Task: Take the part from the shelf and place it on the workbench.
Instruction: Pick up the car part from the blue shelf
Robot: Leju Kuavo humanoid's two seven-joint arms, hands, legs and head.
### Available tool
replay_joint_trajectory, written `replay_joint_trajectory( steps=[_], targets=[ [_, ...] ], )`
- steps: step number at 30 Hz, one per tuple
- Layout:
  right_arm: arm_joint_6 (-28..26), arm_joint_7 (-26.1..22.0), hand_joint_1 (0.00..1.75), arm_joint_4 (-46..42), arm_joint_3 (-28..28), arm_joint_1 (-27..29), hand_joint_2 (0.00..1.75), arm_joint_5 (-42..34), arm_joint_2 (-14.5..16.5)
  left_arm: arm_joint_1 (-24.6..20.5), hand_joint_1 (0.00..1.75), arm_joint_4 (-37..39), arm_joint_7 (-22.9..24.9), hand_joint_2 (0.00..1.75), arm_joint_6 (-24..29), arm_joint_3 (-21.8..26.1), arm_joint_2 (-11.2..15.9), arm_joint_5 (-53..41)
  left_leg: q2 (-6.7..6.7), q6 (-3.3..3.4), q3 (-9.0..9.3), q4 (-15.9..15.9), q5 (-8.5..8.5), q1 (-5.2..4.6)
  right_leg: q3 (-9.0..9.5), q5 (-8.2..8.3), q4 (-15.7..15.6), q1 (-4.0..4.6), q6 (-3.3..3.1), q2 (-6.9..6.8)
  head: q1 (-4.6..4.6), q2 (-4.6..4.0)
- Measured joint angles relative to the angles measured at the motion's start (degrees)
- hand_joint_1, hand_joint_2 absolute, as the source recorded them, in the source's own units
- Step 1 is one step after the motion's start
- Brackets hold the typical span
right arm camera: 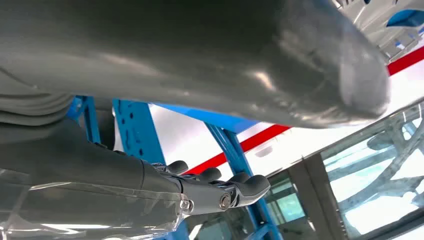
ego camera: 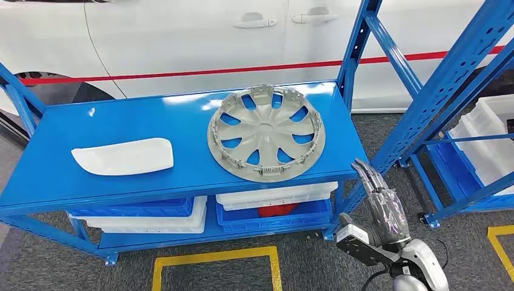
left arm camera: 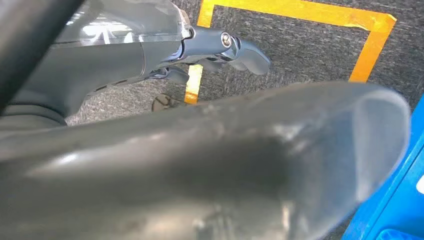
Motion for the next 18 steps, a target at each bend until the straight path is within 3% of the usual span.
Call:
replay_joint_trajectory(
  steps=[2, 3, 5, 6, 7, 9, 11, 13, 16, 17, 18],
  targets=[
    [0.02, 0.01, 0.0, 0.19, 0.17, -0.16, 0.0, 0.01, -0.07, 0.12, 0.0, 0.0, 0.0, 0.0, 0.0, 0.03, -0.01, -0.01, 0.0, 0.03, -0.23, -0.08, 1.06, 0.03, 0.15, -0.08, 0.01, 0.02, 0.0, 0.0, 0.0, 0.0],
    [0.04, 0.02, 0.0, 0.35, 0.31, -0.31, 0.0, 0.01, -0.13, 0.19, 0.0, 0.0, 0.0, 0.0, 0.0, 0.07, -0.01, -0.01, 0.0, 0.1, 0.14, -1.3, 2.53, 0.06, 0.33, -0.17, 0.01, 0.04, 0.02, 0.02, 0.0, 0.0],
    [0.03, 0.02, 0.0, 0.56, 0.53, -0.54, 0.0, 0.01, -0.19, 0.25, 0.0, 0.0, -0.01, 0.0, 0.0, 0.15, 0.03, -0.01, 0.0, 0.52, 3.35, -8.68, 6.8, 0.03, 0.78, -0.4, 0.01, 0.05, 0.23, 0.08, -0.01, 0.0],
    [0.03, 0.02, 0.0, 0.61, 0.63, -0.66, 0.0, 0.01, -0.21, 0.2, 0.0, 0.0, -0.03, 0.0, 0.0, 0.19, 0.06, -0.01, -0.01, 0.79, 4.96, -12.28, 8.14, -0.08, 0.9, -0.53, 0.08, 0.14, 0.43, 0.12, 0.01, 0.0],
    [0.03, 0.02, 0.0, 0.65, 0.76, -0.76, 0.0, 0.01, -0.25, 0.15, 0.0, 0.0, -0.04, 0.0, 0.0, 0.22, 0.08, -0.01, -0.02, 1.02, 6.04, -14.68, 8.81, -0.2, 0.94, -0.58, 0.09, 0.21, 0.69, 0.15, 0.02, 0.0],
    [0.03, 0.02, 0.0, 0.73, 1.02, -0.9, 0.0, 0.01, -0.36, 0.08, 0.0, 0.0, -0.08, 0.0, 0.0, 0.25, 0.1, -0.01, -0.06, 1.48, 6.52, -15.89, 8.79, -0.49, 0.92, -0.5, -0.08, 0.36, 1.35, 0.19, 0.05, 0.0],
    [0.02, 0.02, 0.0, 0.79, 1.22, -0.98, 0.87, 0.01, -0.55, 0.12, 0.0, 0.0, -0.09, 0.0, 0.01, 0.26, 0.09, -0.01, -0.04, 2.27, 6.77, -16.49, 9.21, -0.27, 0.96, -0.72, -0.02, 0.29, 2.0, 0.21, 0.08, 0.0],
    [0.06, 0.05, 0.0, 0.86, 1.31, -1.13, 1.75, 0.06, -0.81, 0.09, 0.0, 0.0, -0.09, 0.0, -0.01, 0.27, 0.09, -0.01, 0.02, 3.07, 7.08, -17.26, 9.68, -0.02, -0.37, -2.97, 3.18, 0.21, 2.41, 0.24, 0.25, 0.0],
    [0.57, 0.33, 0.0, 1.2, 1.57, -1.27, 1.75, 0.73, -1.19, 0.06, 0.0, 0.0, -0.2, 0.0, -0.07, 0.28, 0.09, -0.02, 0.06, 3.42, 6.99, -17.32, 9.75, -0.28, -5.34, -7.74, 13.48, 0.11, 2.78, 0.24, 0.39, 0.0],
    [0.82, 0.47, 0.0, 1.37, 1.73, -1.33, 1.75, 1.08, -1.28, 0.08, 0.0, 0.0, -0.27, 0.0, -0.1, 0.29, 0.09, -0.05, 0.04, 3.46, 7.0, -17.28, 9.72, -0.38, -6.14, -7.75, 14.96, 0.09, 2.81, 0.23, 0.38, 0.0],
    [1.09, 0.62, 0.0, 1.59, 1.92, -1.52, 1.75, 1.54, -1.38, 0.08, 0.0, 0.0, -0.35, 0.0, -0.15, 0.3, 0.08, -0.1, 0.02, 3.46, 7.04, -17.22, 9.67, -0.46, -5.87, -6.63, 14.26, 0.08, 2.75, 0.23, 0.38, 0.0]
  ],
)
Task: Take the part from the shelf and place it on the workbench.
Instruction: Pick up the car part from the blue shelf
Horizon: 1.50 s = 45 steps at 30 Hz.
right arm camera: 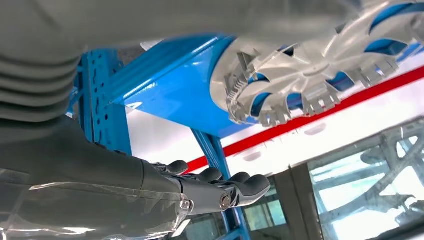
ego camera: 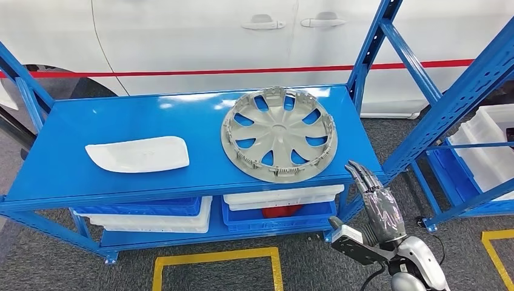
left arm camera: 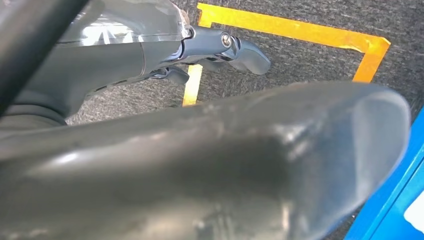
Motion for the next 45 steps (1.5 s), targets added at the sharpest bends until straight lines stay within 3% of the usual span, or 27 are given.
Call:
replay_joint_trajectory(
  steps=[3, 5, 9, 11, 13, 14, 15, 16, 18, 20, 23, 25, 28, 29, 30, 31, 33, 34, 36, 39, 41, 43, 44, 45],
  targets=[
    [1.03, 0.43, 0.0, 0.96, 0.86, -1.65, 1.75, 1.5, -0.28, -0.12, 0.0, 0.0, -0.34, 0.0, -0.32, 0.0, -0.09, -0.35, -0.06, -0.3, 0.12, 0.39, -0.29, -0.23, 5.02, 5.53, -10.68, 0.18, -0.6, 0.0, 0.02, 0.0],
    [1.69, 0.5, 0.0, 1.98, 1.94, -3.32, 1.75, 2.23, -0.35, -0.23, 0.0, 0.0, -0.51, 0.0, -0.69, 0.0, -0.15, -0.6, -0.05, -0.77, -0.03, 0.58, -0.4, -0.4, 6.68, 6.57, -14.46, 0.48, -1.08, 0.05, -0.02, 0.0],
    [2.23, 1.12, 0.0, 4.86, 6.07, -7.74, 1.75, 7.38, -0.34, -0.37, 0.0, 0.0, -0.4, 0.0, -0.85, 0.0, -0.3, -1.25, -0.03, -1.96, -0.4, 1.47, -1.19, -0.45, 6.73, 7.0, -15.17, 0.19, -2.21, 0.12, -0.1, 0.0],
    [3.22, 2.13, 0.0, 6.66, 8.89, -10.71, 1.75, 9.99, -0.25, -0.46, 0.0, 0.01, -0.28, 0.0, -0.85, 0.0, -0.4, -1.6, -0.04, -2.57, -2.75, 6.65, -4.24, -0.18, 6.81, 7.23, -15.48, -0.02, -2.7, 0.01, -0.24, 0.0],
    [6.11, 3.9, 0.0, 9.42, 11.84, -13.85, 1.75, 10.87, -0.06, -0.5, 0.0, 0.04, -0.09, 0.0, -1.14, 0.0, -0.59, -1.85, -0.02, -3.06, -6.45, 14.34, -7.51, 0.11, 6.7, 7.25, -15.46, 0.01, -2.83, -0.03, -0.33, 0.0],
    [7.7, 5.04, 0.0, 11.34, 13.21, -15.45, 1.75, 11.04, 0.02, -0.49, 0.0, 0.08, 0.04, 0.0, -1.34, 0.01, -0.76, -1.9, -0.01, -3.22, -7.6, 16.61, -7.92, 0.21, 6.68, 7.26, -15.42, 0.02, -2.84, -0.05, -0.32, 0.0],
    [8.94, 6.13, 0.0, 13.62, 14.48, -17.07, 1.75, 11.3, 0.07, -0.49, 0.0, 0.14, 0.17, 0.0, -1.55, 0.01, -1.0, -1.96, -0.01, -3.29, -7.73, 16.67, -7.15, 0.29, 6.69, 7.25, -15.37, 0.01, -2.82, -0.06, -0.32, 0.0],
    [9.55, 6.89, 0.0, 16.1, 15.54, -18.59, 1.75, 11.65, 0.09, -0.5, 0.0, 0.19, 0.29, 0.0, -1.71, 0.02, -1.3, -2.05, 0.01, -3.28, -6.62, 14.16, -5.28, 0.38, 6.73, 7.2, -15.28, -0.02, -2.75, -0.06, -0.33, 0.0],
    [9.38, 7.43, 0.0, 20.21, 16.81, -20.99, 1.75, 12.38, 0.0, -0.56, 0.0, 0.28, 0.52, 0.0, -1.85, 0.02, -1.98, -2.22, 0.05, -3.07, -2.85, 6.11, -1.4, 0.5, 6.77, 7.01, -15.0, 0.03, -2.39, -0.11, -0.33, 0.0],
    [8.77, 7.56, 0.0, 22.99, 17.62, -22.6, 1.75, 13.52, -0.26, -0.56, 0.0, 0.4, 0.83, 0.0, -1.73, 0.07, -2.76, -2.28, 0.01, -2.6, -0.84, 1.51, -0.05, 0.38, 6.56, 6.95, -14.78, 0.23, -1.78, -0.12, -0.27, 0.0],
    [7.77, 8.5, 0.0, 25.73, 19.09, -24.23, 1.75, 16.47, -0.51, -0.36, 0.0, 0.54, 1.27, 0.0, -1.19, 0.28, -3.74, -2.19, -0.02, -1.55, -0.84, 0.73, 0.16, 0.28, 6.4, 7.06, -14.94, 0.23, -0.77, -0.11, -0.23, 0.0],
    [7.55, 8.81, 0.0, 27.34, 19.92, -25.31, 1.75, 17.23, -0.42, -0.35, 0.0, 0.55, 1.26, 0.0, -0.95, 0.42, -4.11, -1.98, 0.03, -0.71, -0.67, 0.13, 0.56, 0.47, 5.46, 5.48, -12.83, 0.07, -0.32, -0.08, -0.1, 0.0],
    [7.58, 8.82, 0.0, 29.94, 20.85, -26.65, 1.75, 17.34, -0.08, -0.4, 0.0, 0.55, 1.13, 0.0, -0.93, 0.65, -4.28, -1.84, 0.07, -0.16, -0.74, -0.06, 0.69, 0.34, 0.38, 0.35, -2.27, -0.01, 0.07, -0.04, 0.07, 0.0],
    [7.56, 8.82, 0.0, 30.64, 21.07, -26.88, 1.75, 17.37, 0.06, -0.36, 0.0, 0.55, 1.11, 0.0, -0.93, 0.75, -4.3, -1.82, 0.06, -0.13, -0.73, -0.03, 0.67, 0.27, -1.03, -0.33, 0.49, -0.01, 0.13, -0.04, 0.06, 0.0],
    [7.53, 8.82, 0.0, 31.2, 21.23, -27.1, 1.75, 17.39, 0.19, -0.32, 0.0, 0.55, 1.1, 0.0, -0.93, 0.84, -4.32, -1.81, 0.04, -0.13, -0.68, 0.0, 0.63, 0.22, -1.5, 0.13, 1.22, -0.02, 0.11, -0.05, 0.07, 0.0],
    [7.49, 8.81, 0.0, 31.62, 21.37, -27.39, 1.75, 17.4, 0.31, -0.29, 0.0, 0.55, 1.1, 0.0, -0.92, 0.92, -4.33, -1.8, 0.03, -0.16, -0.58, 0.05, 0.57, 0.19, -0.81, 1.67, -0.41, -0.01, 0.01, -0.05, 0.07, 0.0],
    [7.46, 8.64, 0.0, 32.32, 21.55, -28.16, 1.75, 17.41, 0.46, -0.33, 0.0, 0.55, 1.0, 0.0, -0.89, 0.99, -4.37, -1.79, 0.0, -0.38, -0.37, 0.21, 0.37, 0.1, 2.97, 5.67, -8.3, 0.07, -0.42, -0.05, 0.07, 0.0],
    [7.53, 8.5, 0.0, 32.7, 21.64, -28.59, 1.75, 17.39, 0.58, -0.38, 0.0, 0.55, 0.88, 0.0, -0.85, 1.03, -4.39, -1.79, -0.02, -0.59, -0.37, 0.35, 0.23, -0.01, 4.62, 6.92, -11.78, 0.19, -0.68, -0.03, 0.04, 0.0],
    [7.87, 8.26, 0.0, 33.63, 21.88, -29.4, 1.75, 17.3, 0.95, -0.43, 0.0, 0.55, 0.58, 0.0, -0.77, 1.19, -4.43, -1.75, -0.03, -1.1, -0.45, 0.47, 0.11, -0.18, 5.93, 7.42, -14.77, 0.49, -1.09, 0.02, 0.0, 0.0],
    [7.99, 8.58, 0.0, 35.11, 22.27, -30.47, 1.75, 17.28, 1.46, -0.42, 0.0, 0.55, 0.36, 0.0, -0.72, 1.54, -4.43, -1.68, -0.03, -1.98, -0.56, 0.82, -0.31, -0.11, 6.07, 7.7, -15.19, 0.31, -1.86, -0.1, -0.03, 0.0],
    [7.27, 8.98, 0.0, 35.89, 22.36, -31.01, 1.75, 17.34, 1.66, -0.41, 0.0, 0.55, 0.32, 0.0, -0.62, 1.71, -4.47, -1.66, 0.0, -2.54, -2.15, 4.62, -2.86, 0.04, 6.24, 7.88, -15.51, -0.01, -2.51, -0.33, -0.21, 0.0],
    [5.95, 8.78, 0.0, 36.45, 22.37, -31.05, 1.75, 17.19, 1.74, -0.33, 0.0, 0.56, 0.4, 0.0, -0.49, 1.82, -4.55, -1.73, 0.01, -2.98, -5.58, 12.2, -6.72, 0.31, 6.17, 7.85, -15.49, 0.05, -2.76, -0.51, -0.37, 0.0],
    [5.16, 8.43, 0.0, 36.63, 22.37, -30.92, 1.75, 17.05, 1.77, -0.26, 0.0, 0.57, 0.47, 0.0, -0.44, 1.85, -4.58, -1.81, 0.02, -3.15, -7.08, 15.41, -7.84, 0.43, 6.14, 7.84, -15.47, 0.07, -2.78, -0.56, -0.36, 0.0],
    [4.51, 8.02, 0.0, 36.72, 22.37, -30.78, 1.75, 16.9, 1.84, -0.18, 0.0, 0.57, 0.51, 0.0, -0.41, 1.87, -4.6, -1.88, 0.02, -3.26, -7.72, 16.72, -7.79, 0.53, 6.14, 7.82, -15.44, 0.08, -2.76, -0.57, -0.37, 0.0]
  ],
)
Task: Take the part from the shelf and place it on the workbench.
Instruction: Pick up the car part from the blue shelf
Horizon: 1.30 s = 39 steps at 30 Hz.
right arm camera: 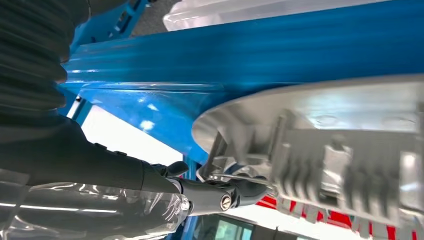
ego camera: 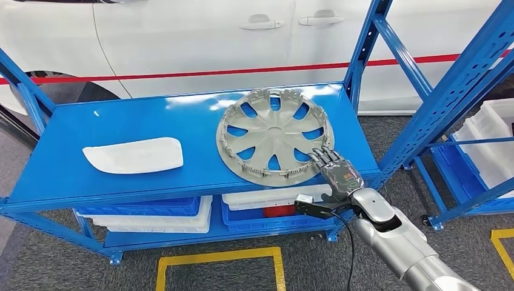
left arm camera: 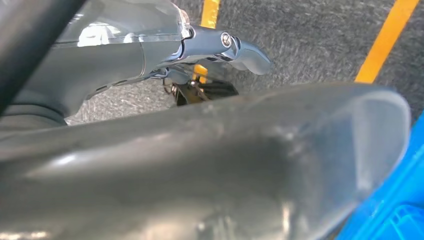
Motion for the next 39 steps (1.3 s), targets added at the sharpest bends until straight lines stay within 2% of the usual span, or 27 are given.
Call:
replay_joint_trajectory(
  steps=[1, 3, 4, 5, 6, 8, 10, 11, 13, 14, 15, 16, 17, 18, 20, 21, 22, 25, 27, 29, 30, 31, 32, 34, 35, 36, 39],
  targets=[
    [-0.46, -0.35, 0.0, 0.04, 0.0, 0.1, 1.75, -0.09, 0.11, 0.05, 0.0, 0.0, -0.01, 0.0, 0.01, 0.02, -0.01, -0.1, 0.01, -0.04, 0.45, -0.94, 1.18, 0.07, 0.04, -0.03, 0.05, -0.03, 0.04, 0.04, -0.01, 0.0],
    [-0.78, -0.7, 0.0, 0.06, 0.0, 0.14, 1.75, -0.11, 0.55, 0.05, 0.0, 0.0, -0.21, 0.0, -0.03, 0.06, -0.01, -0.34, 0.03, 0.11, 3.9, -8.29, 5.26, 0.15, 0.17, -0.19, 0.19, -0.1, 0.29, 0.19, -0.03, 0.0],
    [-0.8, -0.78, 0.0, 0.08, 0.0, 0.07, 1.75, -0.07, 0.81, -0.02, 0.0, 0.0, -0.37, 0.0, -0.1, 0.07, 0.0, -0.48, 0.02, 0.28, 5.6, -12.04, 6.66, 0.09, 0.12, -0.29, 0.38, -0.01, 0.52, 0.3, -0.03, 0.0],
    [-0.85, -0.82, 0.0, 0.13, 0.0, -0.04, 1.75, 0.0, 1.07, -0.1, 0.0, 0.0, -0.54, 0.0, -0.18, 0.08, 0.0, -0.59, -0.01, 0.5, 6.7, -14.57, 7.41, 0.02, 0.0, -0.32, 0.49, 0.07, 0.84, 0.39, 0.01, 0.0],
    [-0.98, -0.89, 0.0, 0.22, 0.0, -0.18, 1.75, 0.11, 1.35, -0.15, 0.0, 0.0, -0.65, 0.0, -0.24, 0.08, 0.0, -0.71, -0.04, 0.72, 7.1, -15.68, 7.49, -0.08, -0.15, -0.28, 0.54, 0.19, 1.16, 0.47, 0.02, 0.0],
    [-1.37, -1.14, 0.0, 0.48, 0.0, -0.54, 1.75, 0.41, 1.93, -0.18, 0.0, 0.0, -0.76, 0.0, -0.29, 0.08, -0.01, -0.91, -0.05, 1.32, 7.1, -15.91, 7.57, -0.14, -0.31, -0.11, 0.4, 0.26, 1.81, 0.6, 0.07, 0.0],
    [-1.66, -1.39, 0.0, 0.68, 0.01, -0.87, 1.75, 0.67, 2.51, -0.24, 0.0, 0.0, -0.78, 0.0, -0.31, 0.08, -0.01, -1.01, 0.03, 2.2, 7.29, -16.45, 7.97, 0.05, -0.79, -1.14, 1.65, 0.13, 2.26, 0.62, 0.15, 0.0],
    [-1.74, -1.44, 0.0, 0.77, 0.01, -1.02, 1.75, 0.74, 2.73, -0.31, 0.0, 0.0, -0.78, 0.0, -0.33, 0.08, -0.01, -1.01, 0.05, 2.59, 7.36, -16.72, 8.17, 0.17, -1.76, -2.55, 3.88, 0.07, 2.43, 0.62, 0.23, 0.0],
    [-1.83, -1.58, 0.0, 1.05, 0.04, -1.21, 1.75, 0.78, 3.1, -0.37, 0.0, 0.0, -0.78, 0.0, -0.32, 0.08, 0.02, -1.03, -0.01, 2.97, 7.31, -16.8, 8.28, 0.08, -5.25, -6.21, 11.31, -0.03, 2.67, 0.61, 0.38, 0.0],
    [-1.86, -1.68, 0.0, 1.25, 0.05, -1.24, 1.75, 0.78, 3.33, -0.31, 0.0, 0.0, -0.77, 0.0, -0.28, 0.09, 0.03, -1.05, -0.06, 3.02, 7.29, -16.77, 8.26, 0.0, -7.02, -7.41, 14.8, -0.07, 2.77, 0.6, 0.39, 0.0],
    [-1.87, -1.79, 0.0, 1.45, 0.08, -1.28, 1.75, 0.8, 3.66, -0.26, 0.0, 0.0, -0.76, 0.0, -0.23, 0.09, 0.05, -1.07, -0.11, 3.02, 7.3, -16.74, 8.23, -0.06, -8.09, -7.6, 16.68, -0.09, 2.81, 0.6, 0.38, 0.0],
    [-1.89, -1.88, 0.0, 1.64, 0.13, -1.41, 1.75, 0.91, 4.12, -0.23, 0.0, 0.0, -0.75, 0.0, -0.2, 0.1, 0.06, -1.08, -0.13, 2.97, 7.34, -16.67, 8.18, -0.09, -8.11, -6.63, 16.34, -0.1, 2.77, 0.59, 0.39, 0.0],
    [-1.94, -1.9, 0.0, 1.79, 0.22, -1.67, 1.75, 1.11, 4.71, -0.23, 0.0, 0.0, -0.74, 0.0, -0.19, 0.1, 0.07, -1.09, -0.14, 2.86, 7.42, -16.6, 8.09, -0.1, -7.05, -4.74, 13.84, -0.1, 2.66, 0.59, 0.4, 0.0],
    [-2.06, -1.82, 0.0, 1.9, 0.42, -2.12, 1.75, 1.5, 5.41, -0.25, 0.0, 0.0, -0.74, 0.0, -0.19, 0.13, 0.07, -1.09, -0.14, 2.68, 7.5, -16.49, 7.96, -0.1, -5.21, -2.47, 9.79, -0.09, 2.44, 0.59, 0.41, 0.0],
    [-2.49, -1.12, 0.0, 2.1, 1.19, -3.43, 1.75, 2.87, 7.17, -0.39, 0.0, 0.0, -0.8, 0.0, -0.3, 0.27, 0.09, -1.07, -0.09, 2.19, 7.4, -16.18, 7.67, -0.31, -2.04, 0.11, 2.95, 0.16, 1.94, 0.61, 0.39, 0.0],
    [-2.74, -0.46, 0.0, 2.21, 1.74, -4.08, 1.75, 3.77, 8.16, -0.48, 0.0, 0.0, -0.86, 0.0, -0.38, 0.39, 0.14, -1.04, -0.06, 1.9, 7.31, -16.1, 7.58, -0.39, -1.36, 0.39, 1.32, 0.32, 1.72, 0.64, 0.37, 0.0],
    [-2.93, 0.28, 0.0, 2.33, 2.35, -4.62, 1.75, 4.69, 9.14, -0.56, 0.0, 0.0, -0.91, 0.0, -0.46, 0.52, 0.22, -1.02, -0.04, 1.59, 7.26, -16.1, 7.58, -0.47, -1.29, 0.18, 1.0, 0.49, 1.53, 0.67, 0.36, 0.0],
    [-3.21, 1.84, 0.0, 2.6, 3.97, -5.72, 1.75, 6.44, 11.66, -0.62, 0.0, 0.0, -1.01, 0.0, -0.55, 0.89, 0.65, -0.92, -0.04, 0.55, 7.04, -15.36, 6.85, -0.31, -1.15, 0.42, 0.53, 0.22, 0.51, 0.61, 0.29, 0.0],
    [-3.32, 2.2, 0.0, 2.74, 4.73, -6.31, 1.75, 6.85, 12.95, -0.61, 0.0, 0.0, -1.06, 0.0, -0.55, 0.99, 0.87, -0.9, -0.04, -0.03, 4.91, -10.58, 3.97, -0.11, -0.99, 0.53, 0.27, 0.06, -0.15, 0.48, 0.16, 0.0],
    [-3.4, 2.46, 0.0, 2.93, 5.41, -6.55, 1.75, 7.06, 13.77, -0.55, 0.0, 0.0, -1.17, 0.0, -0.56, 1.02, 0.99, -0.92, -0.04, -0.41, 1.23, -2.9, 0.56, -0.02, -1.0, 0.46, 0.3, 0.19, -0.42, 0.38, 0.09, 0.0],
    [-3.34, 2.59, 0.0, 3.03, 5.73, -6.57, 1.75, 7.0, 14.07, -0.47, 0.0, 0.0, -1.24, 0.0, -0.57, 1.03, 1.09, -0.96, -0.04, -0.52, -0.08, -0.35, -0.03, 0.01, -0.99, 0.42, 0.35, 0.25, -0.46, 0.35, 0.1, 0.0],
    [-3.16, 2.73, 0.0, 3.09, 5.96, -6.59, 1.75, 6.8, 14.36, -0.37, 0.0, 0.0, -1.31, 0.0, -0.59, 1.04, 1.22, -1.01, -0.04, -0.54, -0.38, 0.01, 0.58, 0.03, -0.98, 0.37, 0.44, 0.28, -0.49, 0.37, 0.1, 0.0],
    [-2.85, 2.86, 0.0, 3.13, 6.16, -6.66, 1.75, 6.52, 14.68, -0.29, 0.0, 0.0, -1.38, 0.0, -0.63, 1.04, 1.38, -1.06, -0.03, -0.48, 0.47, -2.03, 2.28, 0.04, -0.94, 0.29, 0.55, 0.3, -0.47, 0.43, 0.1, 0.0],
    [-2.24, 3.15, 0.0, 3.17, 6.53, -6.99, 1.75, 6.03, 15.23, -0.29, 0.0, 0.0, -1.54, 0.0, -0.72, 1.04, 1.78, -1.19, -0.03, -0.12, 4.09, -9.87, 6.28, -0.04, -0.86, 0.06, 0.84, 0.39, -0.26, 0.58, 0.09, 0.0],
    [-2.04, 3.3, 0.0, 3.23, 6.7, -7.19, 1.75, 5.91, 15.4, -0.37, 0.0, 0.0, -1.61, 0.0, -0.79, 1.04, 1.97, -1.29, -0.05, 0.17, 5.58, -13.06, 7.42, -0.14, -0.9, -0.04, 1.0, 0.5, -0.05, 0.62, 0.1, 0.0],
    [-1.95, 3.4, 0.0, 3.35, 6.84, -7.36, 1.75, 5.8, 15.5, -0.44, 0.0, 0.0, -1.67, 0.0, -0.86, 1.04, 2.11, -1.42, -0.09, 0.44, 6.38, -14.9, 7.85, -0.26, -0.98, -0.09, 1.1, 0.6, 0.2, 0.62, 0.12, 0.0],
    [-1.83, 3.49, 0.0, 3.96, 7.1, -7.73, 1.75, 5.33, 15.61, -0.43, 0.0, 0.0, -1.73, 0.0, -1.09, 1.04, 2.37, -1.62, -0.15, 1.37, 6.61, -15.87, 8.02, -0.3, -1.04, -0.05, 1.02, 0.62, 1.06, 0.61, 0.11, 0.0]
  ],
)
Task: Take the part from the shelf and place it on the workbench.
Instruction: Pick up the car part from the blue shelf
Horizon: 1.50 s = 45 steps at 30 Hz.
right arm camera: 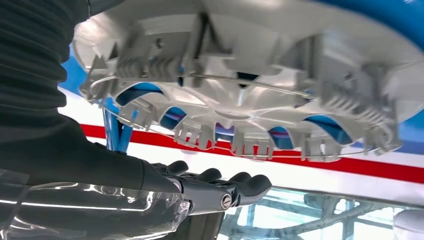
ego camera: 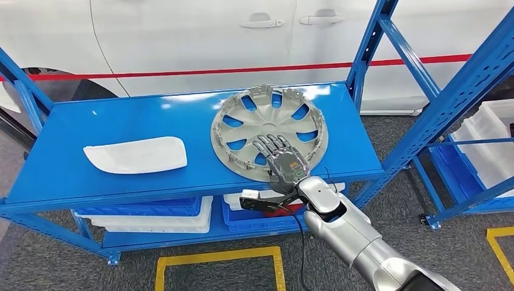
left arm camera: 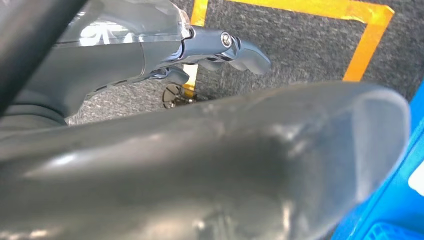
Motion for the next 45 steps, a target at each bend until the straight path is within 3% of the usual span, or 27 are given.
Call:
replay_joint_trajectory(
  steps=[2, 5, 6, 7, 8, 10, 12, 15, 17, 20, 21, 22, 23, 26, 28, 30, 32, 33, 35, 36, 37, 38, 39, 40, 42, 43, 45],
  targets=[
    [0.12, 0.0, 0.0, 0.54, 0.12, -0.41, 1.75, -0.41, 0.04, 0.01, 0.0, 0.0, -0.03, 0.0, -0.17, 0.0, 0.06, -0.06, 0.06, 0.77, 0.22, -0.63, 0.45, 0.28, -0.73, -1.4, 1.77, -0.03, 0.49, 0.01, 0.15, 0.0],
    [1.2, 0.38, 0.0, 1.84, 0.26, -0.88, 1.75, -1.2, 0.04, -0.07, 0.0, 0.0, -0.07, 0.0, -0.31, 0.03, 0.06, -0.17, 0.1, 1.23, 0.14, -0.89, 0.7, 0.3, -5.47, -6.5, 11.83, -0.19, 0.99, 0.0, 0.38, 0.0],
    [1.79, 0.69, 0.0, 2.46, 0.32, -0.85, 1.75, -1.51, 0.03, -0.07, 0.0, 0.0, -0.07, 0.0, -0.31, 0.06, 0.06, -0.2, 0.09, 1.24, 0.09, -0.85, 0.7, 0.26, -6.9, -7.35, 14.75, -0.22, 1.09, 0.0, 0.38, 0.0],
    [2.34, 1.02, 0.0, 3.11, 0.36, -0.79, 1.75, -1.84, 0.01, -0.05, 0.0, 0.0, -0.05, 0.0, -0.31, 0.11, 0.06, -0.25, 0.08, 1.24, 0.07, -0.78, 0.67, 0.25, -7.48, -7.1, 15.8, -0.23, 1.13, -0.01, 0.38, 0.0],
    [2.76, 1.3, 0.0, 3.67, 0.38, -0.74, 1.75, -2.13, -0.07, -0.04, 0.0, 0.0, -0.04, 0.0, -0.3, 0.16, 0.06, -0.31, 0.05, 1.22, 0.1, -0.7, 0.62, 0.24, -6.83, -5.69, 14.38, -0.22, 1.08, -0.01, 0.38, 0.0],
    [3.27, 1.73, 0.0, 4.37, 0.32, -0.72, 1.75, -2.67, -0.46, 0.0, 0.0, 0.0, 0.03, 0.0, -0.26, 0.23, 0.0, -0.43, -0.02, 1.04, 0.18, -0.49, 0.43, 0.22, -3.06, -1.8, 6.65, -0.16, 0.69, -0.03, 0.38, 0.0],
    [3.78, 2.17, 0.0, 4.68, 0.15, -0.54, 1.75, -3.31, -1.21, 0.04, 0.0, 0.0, 0.1, 0.0, -0.14, 0.33, -0.17, -0.48, -0.09, 0.63, 0.05, -0.2, 0.23, 0.05, -0.32, 0.06, 0.77, 0.12, 0.21, -0.02, 0.36, 0.0],
    [4.73, 2.95, 0.0, 4.69, -0.32, 0.36, 1.75, -4.2, -2.67, 0.23, 0.0, 0.0, 0.24, 0.0, 0.27, 0.55, -0.51, -0.49, -0.1, -0.19, 0.03, -0.29, 0.13, -0.07, 0.05, 0.15, -0.35, 0.3, -0.39, 0.01, 0.33, 0.0],
    [5.26, 3.52, 0.0, 4.41, -0.67, 0.67, 1.75, -4.38, -3.44, 0.36, 0.0, 0.0, 0.27, 0.0, 0.52, 0.76, -0.75, -0.48, 0.0, -0.74, -0.35, 1.08, -1.12, -0.05, 0.33, 0.36, -0.79, -0.04, -1.03, -0.01, 0.21, 0.0],
    [5.86, 4.13, 0.0, 4.2, -1.08, 1.02, 1.75, -4.43, -4.1, 0.44, 0.0, 0.0, 0.29, 0.0, 0.62, 1.06, -1.07, -0.41, 0.1, -1.35, -4.64, 10.91, -6.38, 0.17, 0.52, 0.45, -1.04, -0.18, -1.54, -0.08, -0.01, 0.0],
    [6.06, 4.28, 0.0, 4.2, -1.18, 1.19, 1.75, -4.48, -4.25, 0.48, 0.0, 0.0, 0.31, 0.0, 0.64, 1.17, -1.16, -0.38, 0.1, -1.49, -6.24, 14.35, -7.6, 0.25, 0.53, 0.43, -1.02, -0.15, -1.55, -0.1, 0.0, 0.0],
    [6.26, 4.48, 0.0, 4.16, -1.3, 1.32, 1.75, -4.53, -4.36, 0.54, 0.0, 0.0, 0.33, 0.0, 0.67, 1.28, -1.25, -0.33, 0.11, -1.57, -7.01, 15.95, -7.69, 0.31, 0.58, 0.42, -1.01, -0.13, -1.55, -0.1, -0.01, 0.0],
    [6.42, 4.69, 0.0, 4.1, -1.43, 1.42, 1.75, -4.58, -4.44, 0.59, 0.0, 0.0, 0.34, 0.0, 0.69, 1.37, -1.33, -0.28, 0.12, -1.58, -6.69, 15.29, -6.66, 0.36, 0.66, 0.39, -0.99, -0.14, -1.51, -0.07, -0.02, 0.0],
    [6.59, 5.11, 0.0, 3.74, -1.82, 1.68, 1.75, -4.61, -4.7, 0.59, 0.0, 0.0, 0.21, 0.0, 0.73, 1.52, -1.4, -0.2, 0.15, -1.23, -1.19, 4.09, -1.25, 0.38, 1.0, 0.12, -0.79, -0.08, -1.06, 0.0, -0.03, 0.0],
    [6.53, 5.3, 0.78, 3.56, -2.04, 1.82, 1.75, -4.61, -4.97, 0.53, 0.0, 0.0, 0.05, 0.0, 0.72, 1.57, -1.43, -0.21, 0.11, -0.72, 0.77, 0.01, -0.28, 0.21, 0.97, 0.07, -0.69, 0.12, -0.49, 0.01, 0.06, 0.0],
    [6.45, 5.38, 1.62, 3.44, -2.19, 1.96, 1.75, -4.6, -5.28, 0.57, 0.0, 0.0, -0.05, 0.0, 0.7, 1.62, -1.45, -0.24, 0.09, -0.07, 0.84, -0.3, -0.21, 0.11, 0.99, 0.23, -0.85, 0.19, 0.14, 0.05, 0.14, 0.0],
    [6.34, 5.31, 1.72, 3.29, -2.43, 2.15, 1.75, -4.55, -5.71, 0.56, 0.0, 0.0, -0.12, 0.0, 0.66, 1.66, -1.49, -0.33, 0.21, 0.76, 0.96, -0.8, 0.21, 0.25, 0.59, -0.74, 0.28, 0.04, 0.72, 0.08, 0.25, 0.0],
    [6.26, 5.2, 1.74, 3.25, -2.53, 2.26, 1.75, -4.51, -5.9, 0.52, 0.0, 0.0, -0.14, 0.0, 0.65, 1.67, -1.51, -0.39, 0.27, 1.14, 0.98, -1.06, 0.43, 0.34, -0.32, -2.14, 2.31, -0.05, 0.96, 0.09, 0.34, 0.0],
    [5.99, 4.9, 1.75, 3.22, -2.65, 2.64, 1.75, -4.37, -6.18, 0.46, 0.0, 0.0, -0.17, 0.0, 0.63, 1.72, -1.52, -0.46, 0.33, 1.53, 0.8, -1.18, 0.61, 0.29, -3.62, -6.0, 9.4, -0.19, 1.3, 0.06, 0.51, 0.0],
    [5.77, 4.73, 1.75, 3.18, -2.68, 2.88, 1.75, -4.21, -6.3, 0.47, 0.0, 0.0, -0.18, 0.0, 0.63, 1.75, -1.52, -0.52, 0.32, 1.58, 0.71, -1.16, 0.63, 0.24, -5.27, -7.36, 12.89, -0.23, 1.42, 0.05, 0.51, 0.0],
    [5.46, 4.54, 1.75, 3.1, -2.72, 3.12, 1.75, -3.91, -6.44, 0.49, 0.0, 0.0, -0.2, 0.0, 0.63, 1.78, -1.52, -0.58, 0.29, 1.61, 0.68, -1.13, 0.63, 0.19, -6.23, -7.7, 14.91, -0.25, 1.47, 0.04, 0.51, 0.0],
    [5.11, 4.37, 1.75, 2.94, -2.75, 3.34, 1.75, -3.53, -6.56, 0.52, 0.0, 0.0, -0.22, 0.0, 0.63, 1.8, -1.52, -0.65, 0.26, 1.59, 0.71, -1.09, 0.61, 0.16, -6.19, -6.93, 14.83, -0.24, 1.44, 0.04, 0.53, 0.0],
    [4.68, 4.23, 1.75, 2.64, -2.79, 3.52, 1.75, -3.07, -6.68, 0.54, 0.0, 0.0, -0.24, 0.0, 0.63, 1.82, -1.55, -0.73, 0.23, 1.53, 0.8, -1.04, 0.56, 0.15, -4.97, -5.17, 12.36, -0.22, 1.31, 0.03, 0.54, 0.0],
    [4.23, 4.15, 1.75, 2.25, -2.84, 3.69, 1.75, -2.58, -6.78, 0.54, 0.0, 0.0, -0.26, 0.0, 0.63, 1.84, -1.6, -0.79, 0.22, 1.42, 0.91, -0.99, 0.49, 0.14, -2.95, -3.0, 8.29, -0.2, 1.07, 0.02, 0.54, 0.0],
    [3.47, 4.14, 1.75, 1.36, -2.95, 3.96, 1.75, -1.77, -6.88, 0.41, 0.0, 0.0, -0.29, 0.0, 0.63, 1.89, -1.75, -0.93, 0.25, 1.0, 0.96, -0.83, 0.3, -0.04, 0.49, -0.41, 1.14, 0.06, 0.54, 0.01, 0.5, 0.0],
    [3.26, 4.15, 1.75, 1.01, -2.98, 4.05, 1.75, -1.51, -6.93, 0.32, 0.0, 0.0, -0.32, 0.0, 0.64, 1.93, -1.81, -0.98, 0.26, 0.73, 0.93, -0.79, 0.25, -0.11, 1.22, -0.06, -0.55, 0.21, 0.32, 0.01, 0.48, 0.0],
    [3.02, 4.15, 1.75, 0.49, -2.99, 4.24, 1.75, -1.21, -7.01, 0.21, 0.0, 0.0, -0.38, 0.0, 0.65, 2.05, -1.86, -1.02, 0.27, 0.1, 0.9, -0.92, 0.34, -0.18, 1.24, 0.01, -1.1, 0.34, -0.11, 0.02, 0.47, 0.0]
  ],
)
